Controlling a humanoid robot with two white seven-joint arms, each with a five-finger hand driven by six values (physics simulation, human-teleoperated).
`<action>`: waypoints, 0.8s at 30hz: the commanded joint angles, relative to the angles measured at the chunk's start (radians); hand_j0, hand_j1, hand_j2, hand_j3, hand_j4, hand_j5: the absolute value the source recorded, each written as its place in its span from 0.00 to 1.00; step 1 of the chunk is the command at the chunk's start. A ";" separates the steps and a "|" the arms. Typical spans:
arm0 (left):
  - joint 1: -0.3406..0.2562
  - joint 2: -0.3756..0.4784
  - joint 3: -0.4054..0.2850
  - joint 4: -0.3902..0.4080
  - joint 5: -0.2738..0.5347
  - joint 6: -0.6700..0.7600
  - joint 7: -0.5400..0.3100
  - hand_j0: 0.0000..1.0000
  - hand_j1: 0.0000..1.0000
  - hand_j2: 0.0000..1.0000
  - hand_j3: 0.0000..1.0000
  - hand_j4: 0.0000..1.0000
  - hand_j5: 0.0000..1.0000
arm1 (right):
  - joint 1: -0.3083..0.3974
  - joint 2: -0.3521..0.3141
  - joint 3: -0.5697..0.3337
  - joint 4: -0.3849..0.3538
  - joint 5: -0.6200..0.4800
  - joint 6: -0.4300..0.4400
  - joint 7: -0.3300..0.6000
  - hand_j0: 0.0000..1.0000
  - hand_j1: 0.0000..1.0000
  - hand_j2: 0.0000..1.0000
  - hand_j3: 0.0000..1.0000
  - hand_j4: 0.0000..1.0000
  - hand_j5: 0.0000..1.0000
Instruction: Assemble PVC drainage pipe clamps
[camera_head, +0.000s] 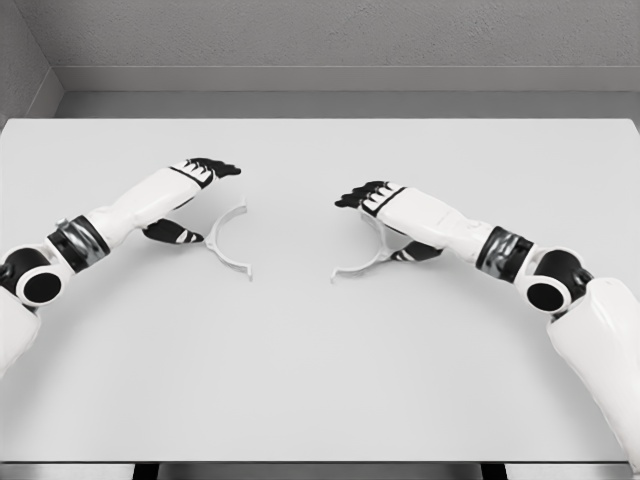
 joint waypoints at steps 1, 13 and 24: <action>0.000 -0.003 -0.001 0.005 0.006 0.001 0.001 1.00 1.00 1.00 1.00 1.00 1.00 | -0.002 0.003 0.004 -0.003 -0.005 0.002 0.000 1.00 1.00 1.00 1.00 1.00 1.00; 0.000 -0.042 -0.001 -0.001 0.005 0.001 0.001 1.00 1.00 1.00 1.00 1.00 1.00 | -0.067 0.044 0.040 0.084 -0.004 0.002 -0.003 1.00 1.00 1.00 1.00 1.00 1.00; 0.003 -0.088 -0.001 -0.005 -0.010 0.001 0.001 1.00 1.00 1.00 1.00 1.00 1.00 | -0.133 0.067 0.037 0.219 0.002 0.002 -0.006 1.00 1.00 1.00 1.00 1.00 1.00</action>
